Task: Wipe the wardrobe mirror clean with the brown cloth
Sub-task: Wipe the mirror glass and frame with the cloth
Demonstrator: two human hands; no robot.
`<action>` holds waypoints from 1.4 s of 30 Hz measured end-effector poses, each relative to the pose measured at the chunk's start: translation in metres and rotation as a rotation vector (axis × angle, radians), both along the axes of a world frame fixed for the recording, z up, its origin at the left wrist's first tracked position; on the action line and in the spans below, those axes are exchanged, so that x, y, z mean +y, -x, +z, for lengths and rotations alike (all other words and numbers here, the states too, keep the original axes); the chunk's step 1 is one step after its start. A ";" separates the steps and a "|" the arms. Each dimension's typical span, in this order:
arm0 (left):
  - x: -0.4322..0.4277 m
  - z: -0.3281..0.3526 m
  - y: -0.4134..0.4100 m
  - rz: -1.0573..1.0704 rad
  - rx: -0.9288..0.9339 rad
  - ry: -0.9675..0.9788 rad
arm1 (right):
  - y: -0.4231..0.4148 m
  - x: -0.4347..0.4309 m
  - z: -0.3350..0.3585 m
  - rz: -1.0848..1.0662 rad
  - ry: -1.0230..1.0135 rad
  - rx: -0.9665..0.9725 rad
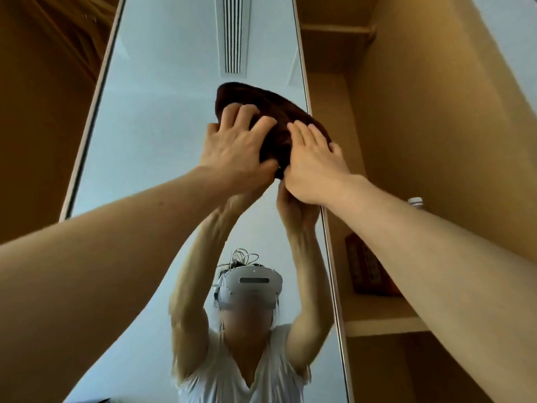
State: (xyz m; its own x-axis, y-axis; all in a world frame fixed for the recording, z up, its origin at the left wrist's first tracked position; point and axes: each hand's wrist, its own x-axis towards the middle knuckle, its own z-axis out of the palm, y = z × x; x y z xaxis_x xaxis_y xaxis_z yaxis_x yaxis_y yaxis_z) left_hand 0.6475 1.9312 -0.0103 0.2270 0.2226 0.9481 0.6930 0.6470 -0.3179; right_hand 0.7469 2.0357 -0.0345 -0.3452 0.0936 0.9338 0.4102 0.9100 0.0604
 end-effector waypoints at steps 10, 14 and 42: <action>-0.011 -0.102 0.022 -0.060 0.230 0.078 | 0.003 0.013 -0.127 -0.023 -0.137 0.009; -0.012 -0.068 0.014 -0.013 0.183 0.096 | 0.008 0.012 -0.091 -0.012 -0.104 0.061; -0.031 -0.033 0.004 0.015 0.031 0.019 | 0.006 -0.004 -0.031 -0.027 -0.140 -0.108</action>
State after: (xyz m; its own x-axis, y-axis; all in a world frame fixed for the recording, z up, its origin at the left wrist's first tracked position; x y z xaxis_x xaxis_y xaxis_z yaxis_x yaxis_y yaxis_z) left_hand 0.6438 1.9005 -0.0429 0.2523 0.2438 0.9364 0.6730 0.6512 -0.3508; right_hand 0.7413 2.0315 -0.0650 -0.4432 -0.0241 0.8961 0.4189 0.8782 0.2307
